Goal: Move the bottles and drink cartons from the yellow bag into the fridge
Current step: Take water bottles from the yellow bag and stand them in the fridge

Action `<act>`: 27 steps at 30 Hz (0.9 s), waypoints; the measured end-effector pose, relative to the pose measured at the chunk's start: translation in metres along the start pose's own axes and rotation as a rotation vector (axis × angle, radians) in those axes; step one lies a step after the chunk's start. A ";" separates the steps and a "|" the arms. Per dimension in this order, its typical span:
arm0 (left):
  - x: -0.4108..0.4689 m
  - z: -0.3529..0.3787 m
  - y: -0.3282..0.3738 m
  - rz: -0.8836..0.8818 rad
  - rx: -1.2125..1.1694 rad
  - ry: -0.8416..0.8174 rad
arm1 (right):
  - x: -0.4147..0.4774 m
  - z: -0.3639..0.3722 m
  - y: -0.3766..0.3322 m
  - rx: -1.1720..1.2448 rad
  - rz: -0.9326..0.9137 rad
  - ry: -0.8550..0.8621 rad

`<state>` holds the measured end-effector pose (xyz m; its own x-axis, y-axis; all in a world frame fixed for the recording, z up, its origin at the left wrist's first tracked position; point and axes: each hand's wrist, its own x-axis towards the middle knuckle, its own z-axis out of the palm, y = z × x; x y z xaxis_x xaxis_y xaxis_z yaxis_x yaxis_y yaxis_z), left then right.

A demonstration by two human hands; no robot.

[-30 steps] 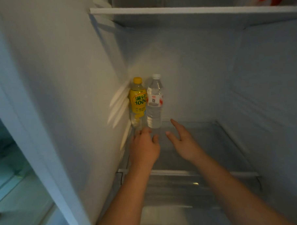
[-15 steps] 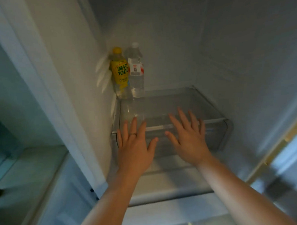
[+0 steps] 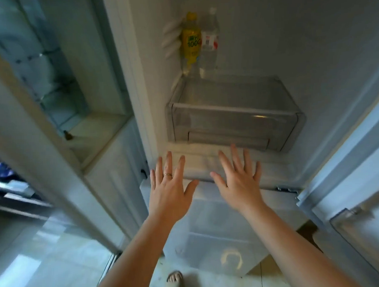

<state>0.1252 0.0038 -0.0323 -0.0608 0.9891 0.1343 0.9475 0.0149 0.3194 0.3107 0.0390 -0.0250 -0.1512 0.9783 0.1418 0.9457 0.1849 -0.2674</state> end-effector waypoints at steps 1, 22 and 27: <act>-0.017 0.001 -0.002 -0.025 0.002 -0.008 | -0.011 0.003 -0.002 0.006 -0.017 -0.030; -0.334 0.009 0.002 -0.360 0.048 -0.099 | -0.275 0.019 -0.025 0.057 -0.297 -0.328; -0.421 0.019 0.033 -0.366 0.067 -0.156 | -0.367 0.011 0.000 0.051 -0.260 -0.370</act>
<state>0.1882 -0.4093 -0.0962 -0.3549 0.9268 -0.1224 0.8906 0.3750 0.2573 0.3630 -0.3191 -0.0871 -0.4830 0.8648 -0.1374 0.8488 0.4239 -0.3159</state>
